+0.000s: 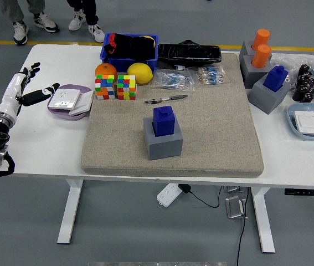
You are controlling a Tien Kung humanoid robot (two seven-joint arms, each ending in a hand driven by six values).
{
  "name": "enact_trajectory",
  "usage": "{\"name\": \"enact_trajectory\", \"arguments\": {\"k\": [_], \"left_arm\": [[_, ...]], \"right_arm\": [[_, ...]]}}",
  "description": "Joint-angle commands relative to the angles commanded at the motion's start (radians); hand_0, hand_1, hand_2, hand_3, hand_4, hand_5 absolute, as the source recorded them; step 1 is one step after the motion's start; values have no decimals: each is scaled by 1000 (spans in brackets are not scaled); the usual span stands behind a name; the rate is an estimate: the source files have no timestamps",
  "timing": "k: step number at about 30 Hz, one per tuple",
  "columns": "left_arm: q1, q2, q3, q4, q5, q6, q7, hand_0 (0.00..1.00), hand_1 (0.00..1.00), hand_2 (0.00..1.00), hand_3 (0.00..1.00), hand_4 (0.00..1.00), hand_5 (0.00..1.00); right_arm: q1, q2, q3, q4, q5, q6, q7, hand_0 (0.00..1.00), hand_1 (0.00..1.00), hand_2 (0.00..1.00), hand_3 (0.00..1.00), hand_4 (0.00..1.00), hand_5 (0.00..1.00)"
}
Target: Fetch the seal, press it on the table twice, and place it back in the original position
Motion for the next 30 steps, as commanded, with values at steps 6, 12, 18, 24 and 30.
{"name": "enact_trajectory", "arguments": {"k": [6, 12, 18, 24, 30], "left_arm": [[-2, -1, -3, 0, 1, -1, 1, 998, 990, 968, 960, 813, 272], [0, -1, -6, 1, 1, -2, 2, 998, 990, 969, 960, 814, 271], [-1, -1, -8, 0, 1, -1, 2, 998, 991, 970, 960, 812, 270], [-3, 0, -9, 1, 1, -1, 2, 998, 991, 970, 960, 813, 271], [-5, -1, -8, 1, 1, -1, 1, 998, 991, 973, 960, 813, 269]], "right_arm": [[0, 1, 6, 0, -2, 0, 0, 784, 703, 693, 652, 761, 546], [1, 3, 8, -1, -3, 0, -1, 785, 703, 693, 652, 761, 546], [1, 3, 8, 0, -3, 0, 0, 785, 703, 693, 652, 761, 546], [2, 2, 10, -1, -4, 0, 0, 785, 701, 693, 652, 761, 546], [2, 2, 12, -1, -5, 0, 0, 784, 703, 693, 652, 762, 547]]}}
